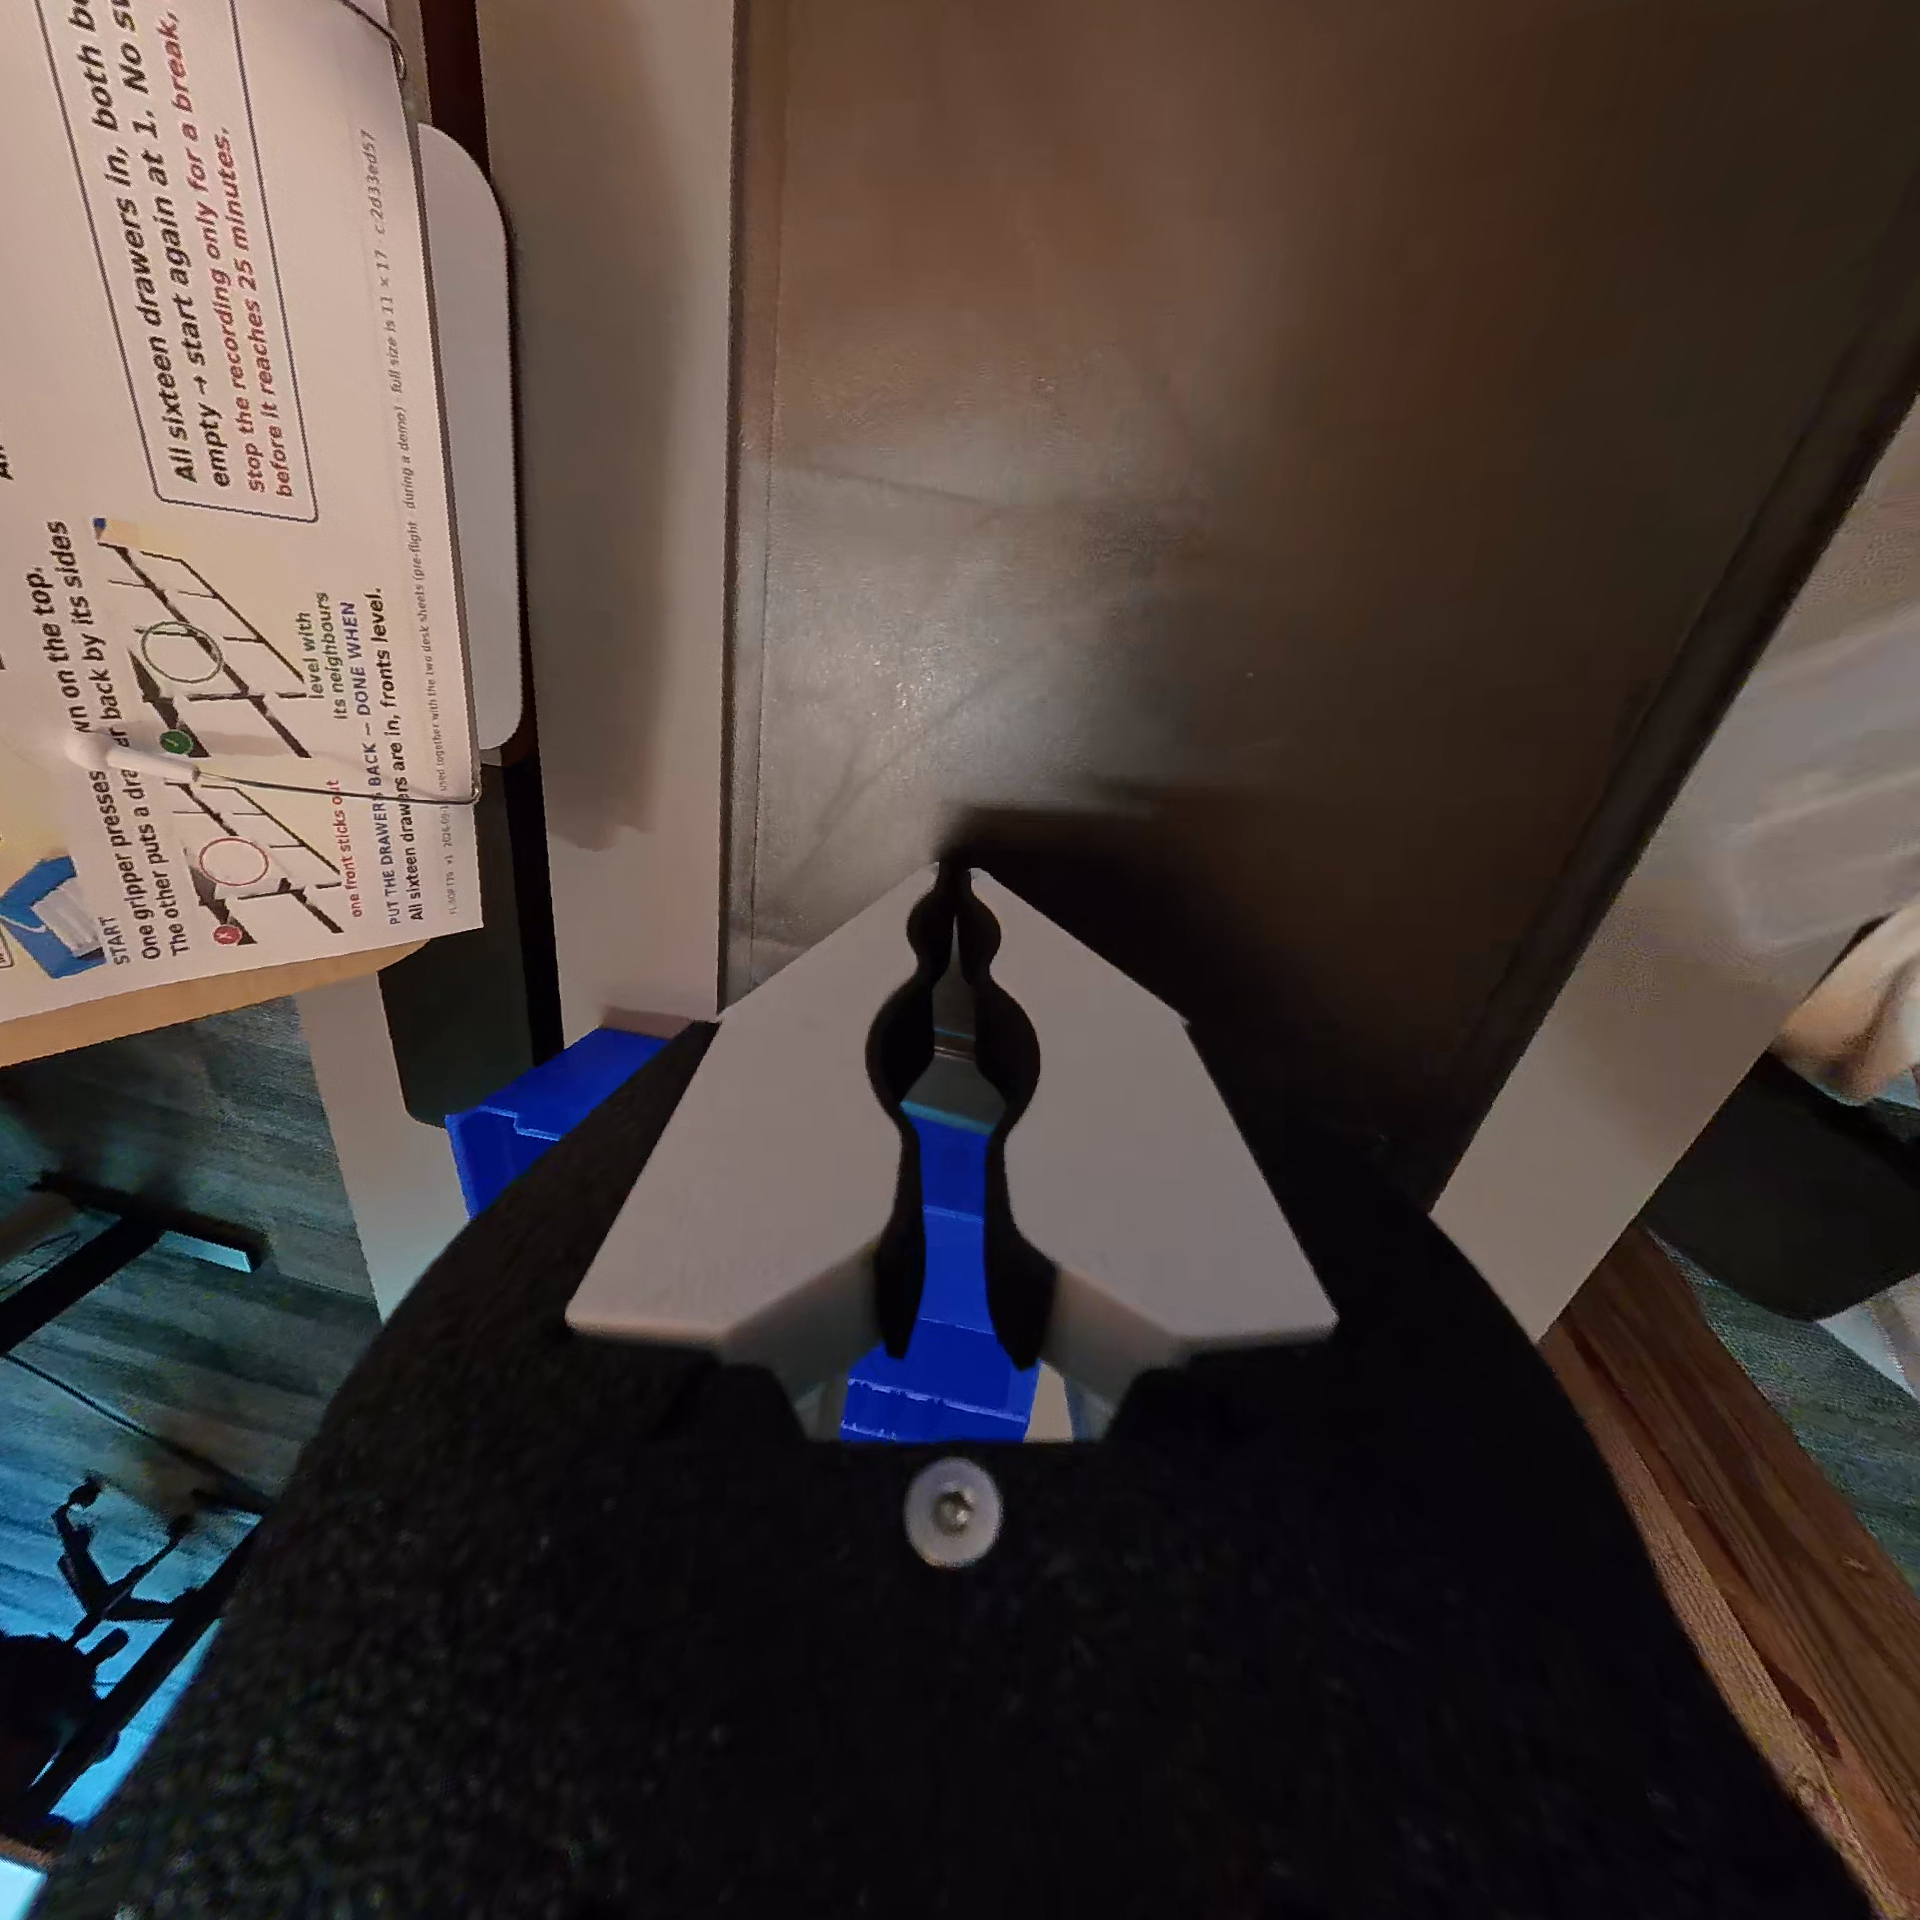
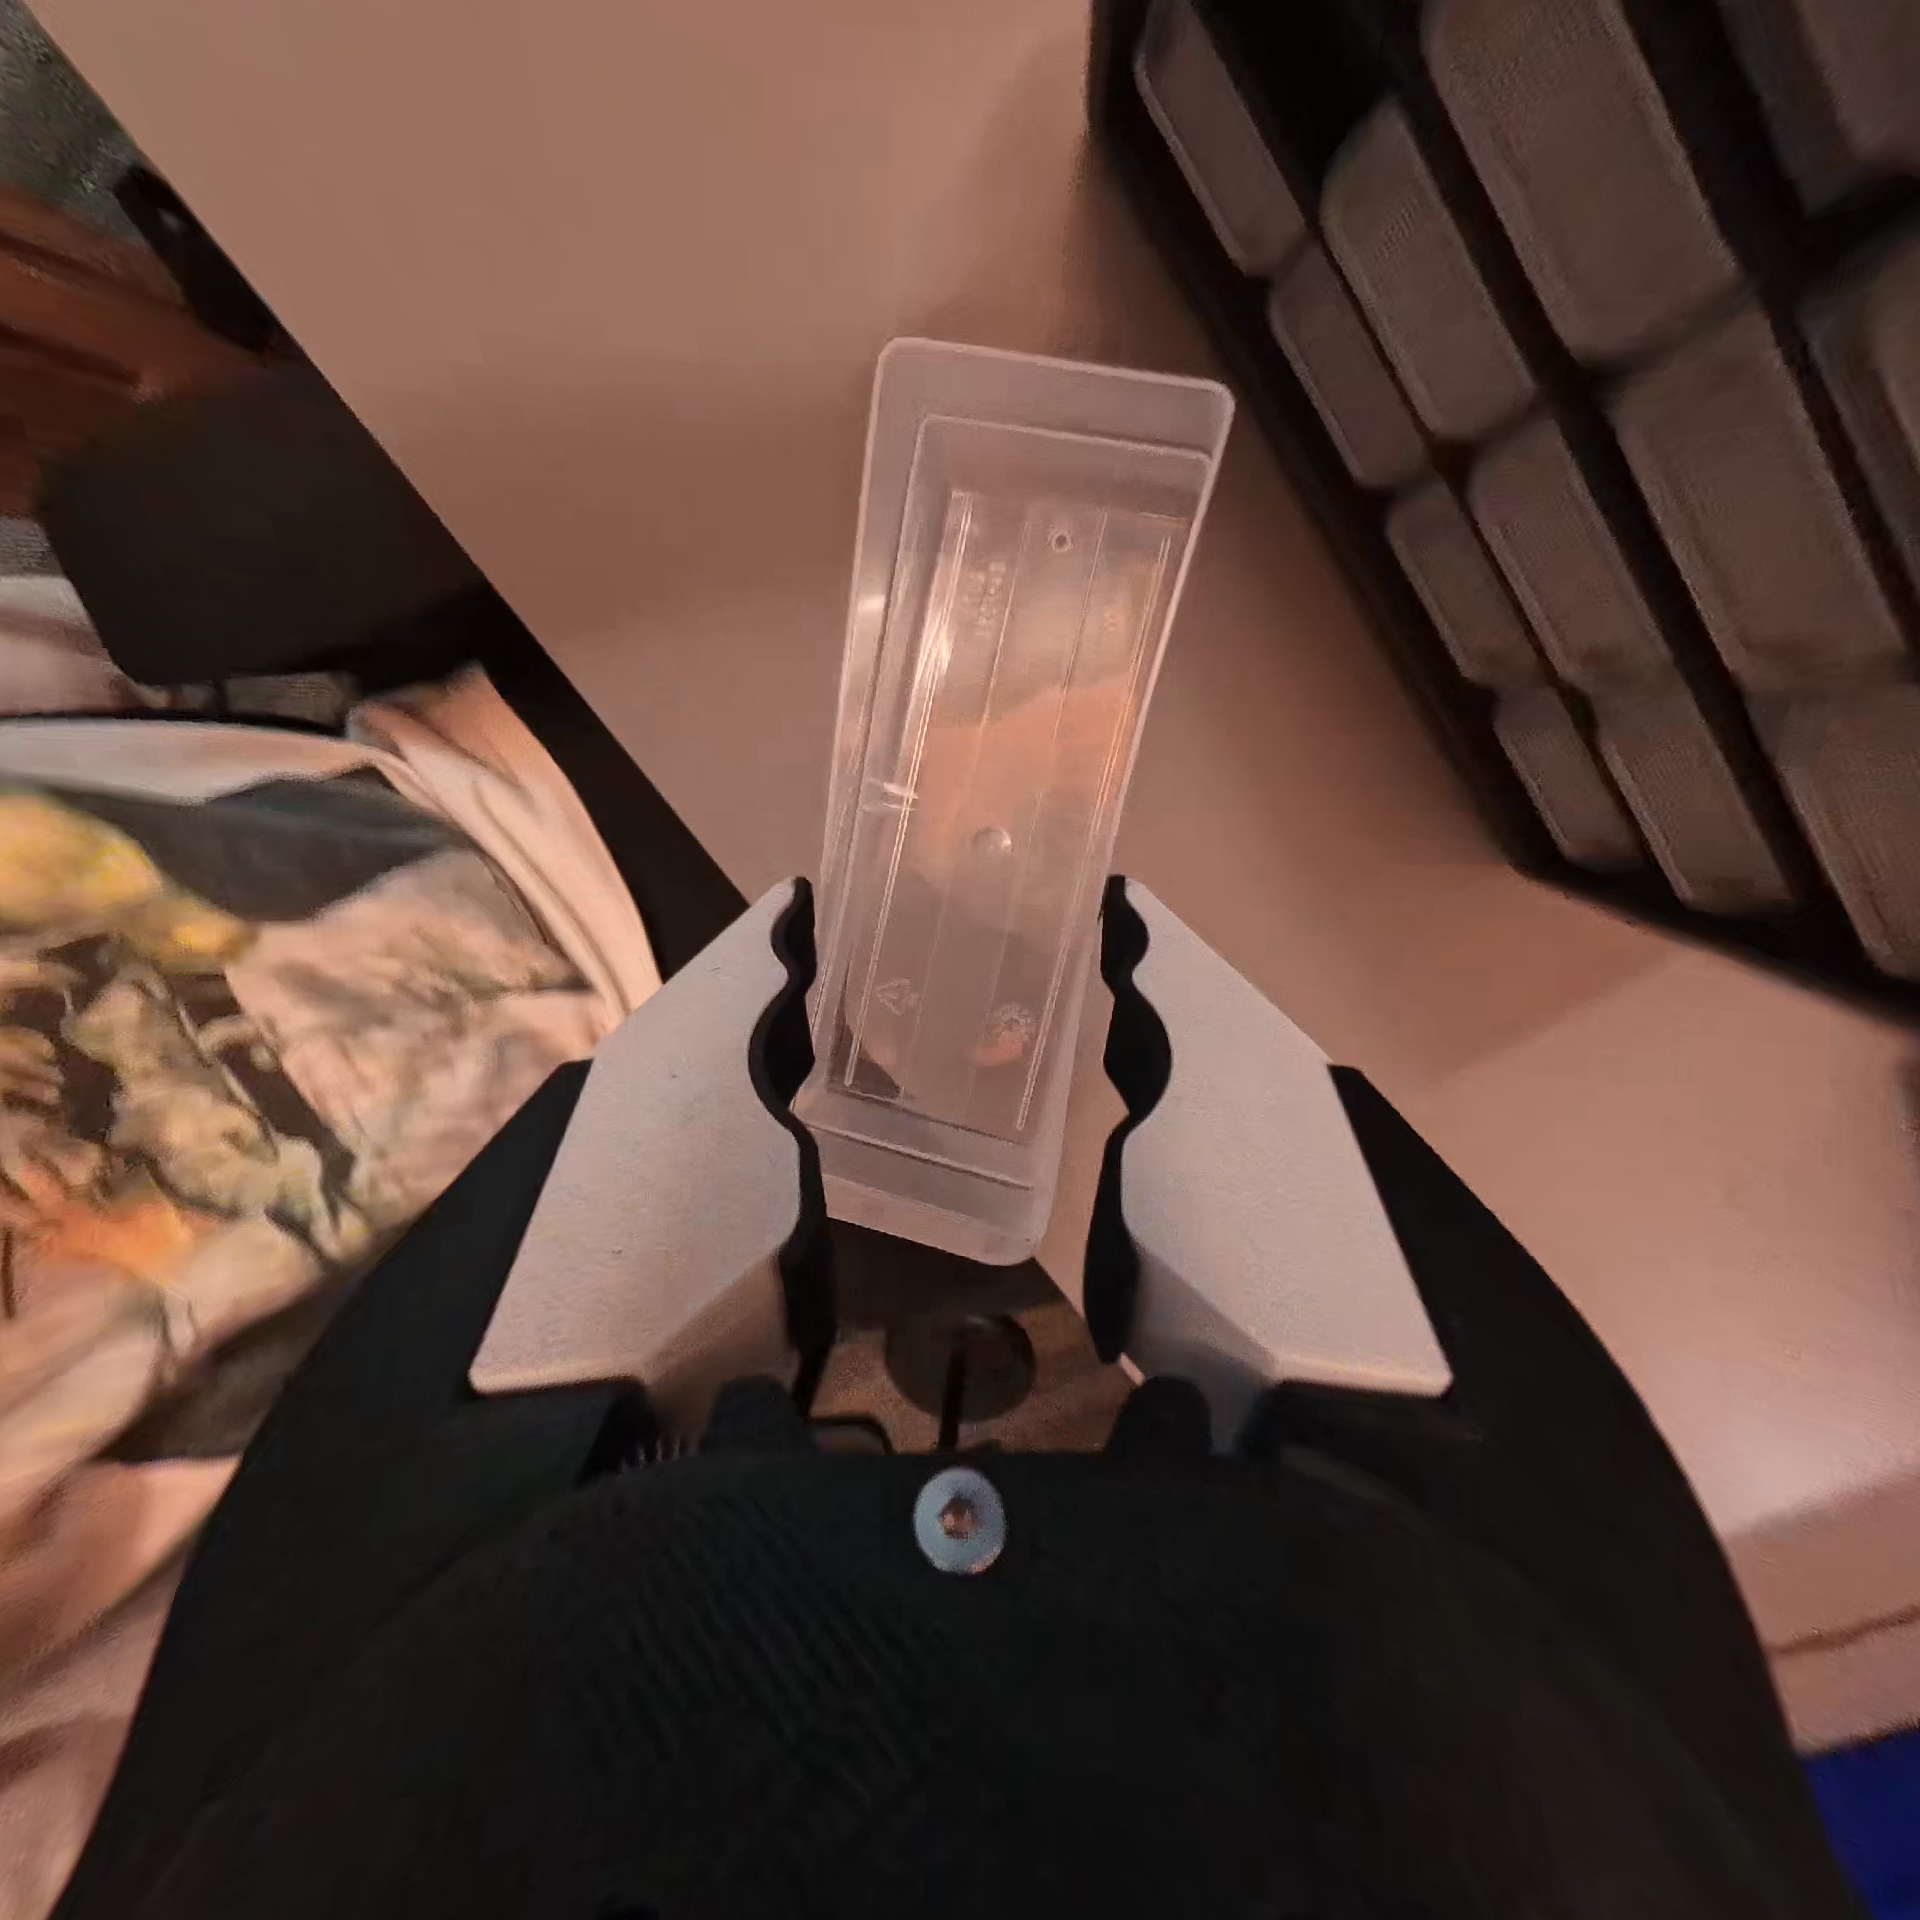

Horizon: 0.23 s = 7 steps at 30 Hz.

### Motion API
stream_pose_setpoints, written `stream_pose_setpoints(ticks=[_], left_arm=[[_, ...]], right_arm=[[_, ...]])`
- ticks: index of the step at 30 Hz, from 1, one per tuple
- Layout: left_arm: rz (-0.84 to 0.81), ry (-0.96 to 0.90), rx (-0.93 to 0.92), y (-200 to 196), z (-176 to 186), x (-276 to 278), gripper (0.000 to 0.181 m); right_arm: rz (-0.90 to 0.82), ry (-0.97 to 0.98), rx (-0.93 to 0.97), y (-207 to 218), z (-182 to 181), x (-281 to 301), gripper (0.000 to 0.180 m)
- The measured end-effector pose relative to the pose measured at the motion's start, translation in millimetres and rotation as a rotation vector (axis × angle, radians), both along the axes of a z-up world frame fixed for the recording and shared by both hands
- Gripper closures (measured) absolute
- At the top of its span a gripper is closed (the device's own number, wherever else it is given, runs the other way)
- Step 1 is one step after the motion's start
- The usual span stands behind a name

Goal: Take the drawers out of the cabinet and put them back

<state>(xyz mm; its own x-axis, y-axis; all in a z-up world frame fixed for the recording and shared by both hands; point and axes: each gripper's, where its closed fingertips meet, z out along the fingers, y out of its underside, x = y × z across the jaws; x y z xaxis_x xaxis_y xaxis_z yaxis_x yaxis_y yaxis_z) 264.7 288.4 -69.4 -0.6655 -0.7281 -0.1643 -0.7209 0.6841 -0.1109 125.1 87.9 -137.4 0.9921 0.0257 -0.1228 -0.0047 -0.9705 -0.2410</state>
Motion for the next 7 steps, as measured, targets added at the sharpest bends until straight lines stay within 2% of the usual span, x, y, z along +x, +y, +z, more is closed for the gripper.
stream_pose_setpoints(ticks=[4,7], left_arm=[[-0.008,0.002,0.0,0.0,0.0,0.0,0.181],[-0.016,0.01,-0.006,0.0,-0.1,-0.1,0.181]], right_arm=[[0.022,-0.01,0.007,-77.7,23.6,36.2,0.126],[0.004,-0.081,0.002,-135.7,38.4,83.8,0.125]])
